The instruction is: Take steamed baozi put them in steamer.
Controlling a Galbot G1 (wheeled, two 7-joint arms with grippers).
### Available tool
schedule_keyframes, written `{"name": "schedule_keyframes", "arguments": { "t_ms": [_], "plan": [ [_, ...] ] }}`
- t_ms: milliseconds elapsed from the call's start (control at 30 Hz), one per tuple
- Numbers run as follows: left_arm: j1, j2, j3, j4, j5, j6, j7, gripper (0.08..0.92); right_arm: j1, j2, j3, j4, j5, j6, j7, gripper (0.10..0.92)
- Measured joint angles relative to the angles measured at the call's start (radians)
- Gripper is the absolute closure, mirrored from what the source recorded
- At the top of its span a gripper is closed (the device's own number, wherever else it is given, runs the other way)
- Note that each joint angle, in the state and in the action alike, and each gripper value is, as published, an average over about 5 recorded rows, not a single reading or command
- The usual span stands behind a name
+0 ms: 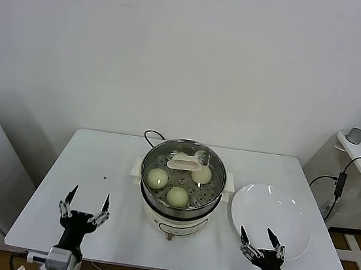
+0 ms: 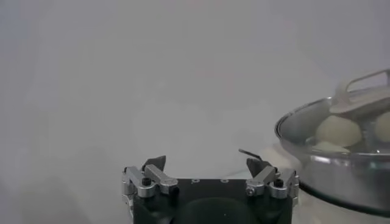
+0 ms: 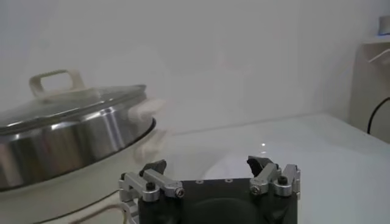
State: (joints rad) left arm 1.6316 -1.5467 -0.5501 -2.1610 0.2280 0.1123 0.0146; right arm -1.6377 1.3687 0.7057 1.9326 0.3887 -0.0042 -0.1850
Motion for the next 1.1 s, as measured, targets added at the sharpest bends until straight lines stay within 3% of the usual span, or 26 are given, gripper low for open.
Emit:
{"name": "schedule_keyframes", "arguments": {
  "t_ms": [367,1100],
  "plan": [
    [0.091,0.005,0.008,-0.033,-0.056,0.041,0.019,0.177,-0.032,0.001,-0.006,0.037,-0.01,-0.006,0.012,0.203],
    [0.148,0.004,0.005,-0.077,-0.092,0.081,0.086,0.177,-0.07,-0.002,0.023,0.096,-0.057,-0.02,0.002,0.203]
  ]
}}
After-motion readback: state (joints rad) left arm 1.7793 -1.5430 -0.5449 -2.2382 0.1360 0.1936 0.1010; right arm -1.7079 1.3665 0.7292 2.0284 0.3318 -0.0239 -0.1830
